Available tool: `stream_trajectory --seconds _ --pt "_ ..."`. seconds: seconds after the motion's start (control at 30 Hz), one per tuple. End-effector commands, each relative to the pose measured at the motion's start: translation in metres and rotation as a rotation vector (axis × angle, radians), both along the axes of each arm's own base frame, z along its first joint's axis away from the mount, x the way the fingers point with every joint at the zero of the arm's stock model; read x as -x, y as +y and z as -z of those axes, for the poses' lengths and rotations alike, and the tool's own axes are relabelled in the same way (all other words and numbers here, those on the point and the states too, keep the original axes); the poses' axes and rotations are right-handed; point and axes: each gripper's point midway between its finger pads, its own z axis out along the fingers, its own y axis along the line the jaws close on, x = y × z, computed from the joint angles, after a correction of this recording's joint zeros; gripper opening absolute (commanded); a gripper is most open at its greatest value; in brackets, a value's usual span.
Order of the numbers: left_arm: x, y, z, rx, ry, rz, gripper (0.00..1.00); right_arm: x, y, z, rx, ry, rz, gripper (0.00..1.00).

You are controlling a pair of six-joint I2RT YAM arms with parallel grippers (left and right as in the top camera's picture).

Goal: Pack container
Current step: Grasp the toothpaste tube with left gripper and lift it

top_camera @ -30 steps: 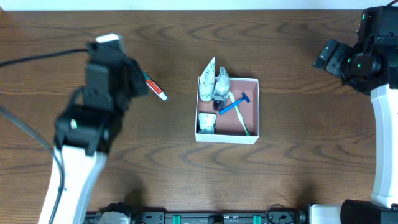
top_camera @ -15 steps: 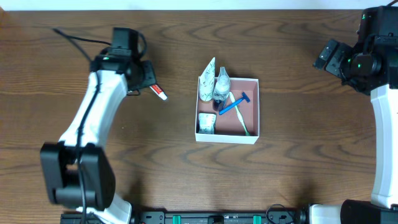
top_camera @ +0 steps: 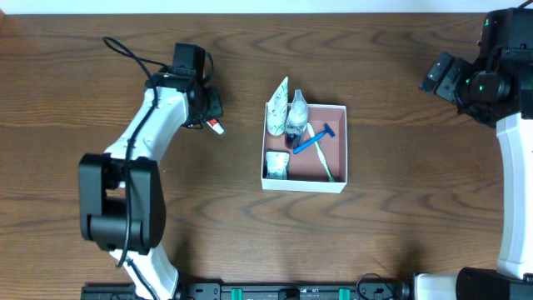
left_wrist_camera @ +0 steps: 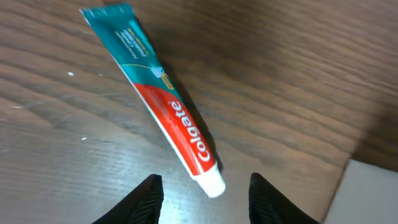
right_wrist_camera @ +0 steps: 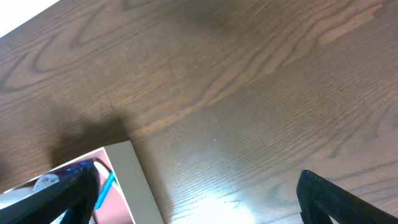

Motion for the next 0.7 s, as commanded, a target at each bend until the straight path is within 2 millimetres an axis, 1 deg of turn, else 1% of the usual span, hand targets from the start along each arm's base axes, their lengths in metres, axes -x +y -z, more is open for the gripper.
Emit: stream_trajectory --seconds 0.0,0.13,0.23,0.33,0.67 --pt "-0.003 0.001 0.016 0.016 0.036 -0.066 0.46 0.000 -0.002 -0.001 0.001 -0.004 0.015 0.99" --pt "0.001 0.003 0.035 0.012 0.082 -0.104 0.46 0.000 -0.002 -0.001 0.001 -0.004 0.016 0.99" --pt "0.002 0.004 0.044 0.006 0.100 -0.112 0.46 0.000 -0.002 -0.001 0.001 -0.004 0.015 0.99" --pt "0.002 0.009 0.047 -0.019 0.104 -0.140 0.46 0.000 -0.002 -0.001 0.001 -0.004 0.015 0.99" --pt "-0.001 0.013 0.050 -0.039 0.092 -0.157 0.45 0.000 -0.002 -0.001 0.001 -0.004 0.016 0.99"
